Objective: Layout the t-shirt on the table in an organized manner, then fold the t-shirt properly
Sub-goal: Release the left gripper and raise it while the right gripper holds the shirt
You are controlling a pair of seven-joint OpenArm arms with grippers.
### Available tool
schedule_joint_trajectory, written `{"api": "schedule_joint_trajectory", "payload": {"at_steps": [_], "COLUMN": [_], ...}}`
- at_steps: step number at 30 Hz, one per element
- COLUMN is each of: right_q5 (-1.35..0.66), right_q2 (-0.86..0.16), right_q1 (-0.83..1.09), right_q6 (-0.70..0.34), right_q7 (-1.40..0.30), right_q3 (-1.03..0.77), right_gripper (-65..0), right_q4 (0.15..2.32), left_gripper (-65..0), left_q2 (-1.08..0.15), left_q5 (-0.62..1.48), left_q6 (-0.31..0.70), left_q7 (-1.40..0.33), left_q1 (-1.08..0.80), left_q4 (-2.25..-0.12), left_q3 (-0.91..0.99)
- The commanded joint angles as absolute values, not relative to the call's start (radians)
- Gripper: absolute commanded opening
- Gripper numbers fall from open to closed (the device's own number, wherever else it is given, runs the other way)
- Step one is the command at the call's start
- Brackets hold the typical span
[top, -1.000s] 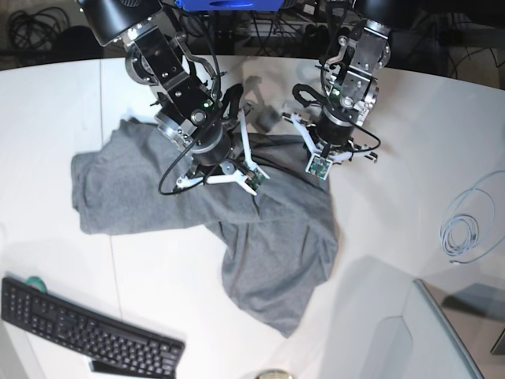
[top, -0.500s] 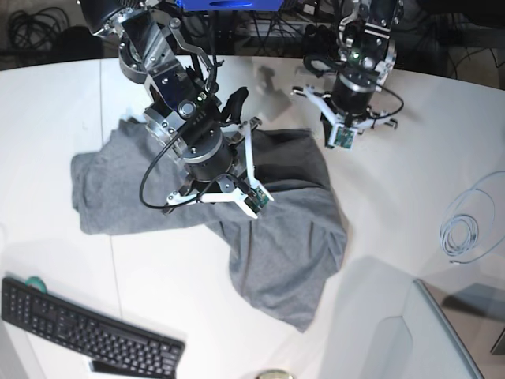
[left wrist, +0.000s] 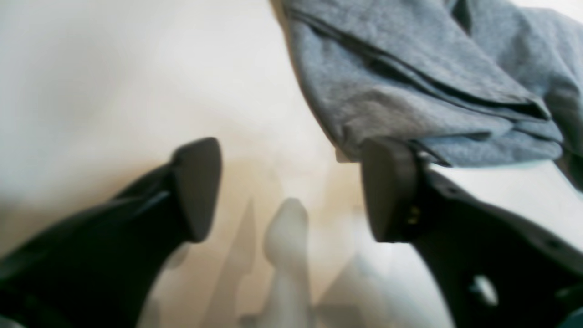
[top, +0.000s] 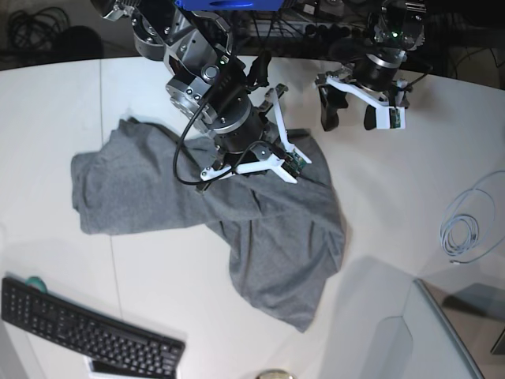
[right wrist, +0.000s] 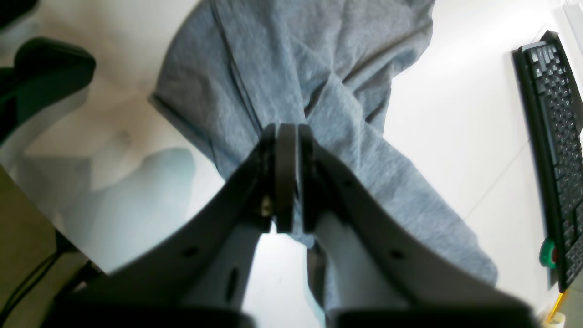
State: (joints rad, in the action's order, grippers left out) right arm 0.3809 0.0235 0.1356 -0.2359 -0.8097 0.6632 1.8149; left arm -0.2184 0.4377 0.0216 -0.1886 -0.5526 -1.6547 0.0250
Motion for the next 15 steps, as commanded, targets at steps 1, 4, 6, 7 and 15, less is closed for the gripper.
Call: {"api": "schedule_joint_trajectory", "payload": {"at_steps": [1,4,6,7,15], "right_q5": [0.387,0.389,0.39,0.39,0.39], "right_q2": [0.021,0.005,0.004,0.004,0.004], "right_q1": [0.127,0.125,0.125,0.125,0.07], "right_q6": [-0.225,-0.223,-0.209,-0.183,-0.07], "right_q7": [-0.796,-0.723,-0.636,-0.605,-0.57], "right_q3": [0.665,0.67,0.665,0.665,0.665], "right_gripper": [-53.6,-39.6,-32.1,-29.9,-28.7], "right_q4": [1.796,1.678,1.6,1.569,1.452], "left_gripper": [-15.5,-15.6,-15.6,-15.6,-15.6], "left_q2": [-0.232,-0.243,-0.242,-0.242,-0.185], "left_q5": [0.443,0.44,0.44,0.44,0.438], "left_q6": [0.016,0.018,0.031,0.056,0.262], "left_q7": [-0.171,-0.17,-0.17,-0.17,-0.174], "left_q1": [-0.575,-0.608,-0.624,-0.63,-0.651], "left_q4": [-1.662,-1.662,-1.662,-1.662,-1.662], "left_q3": [0.03,0.074,0.127,0.154,0.367]}}
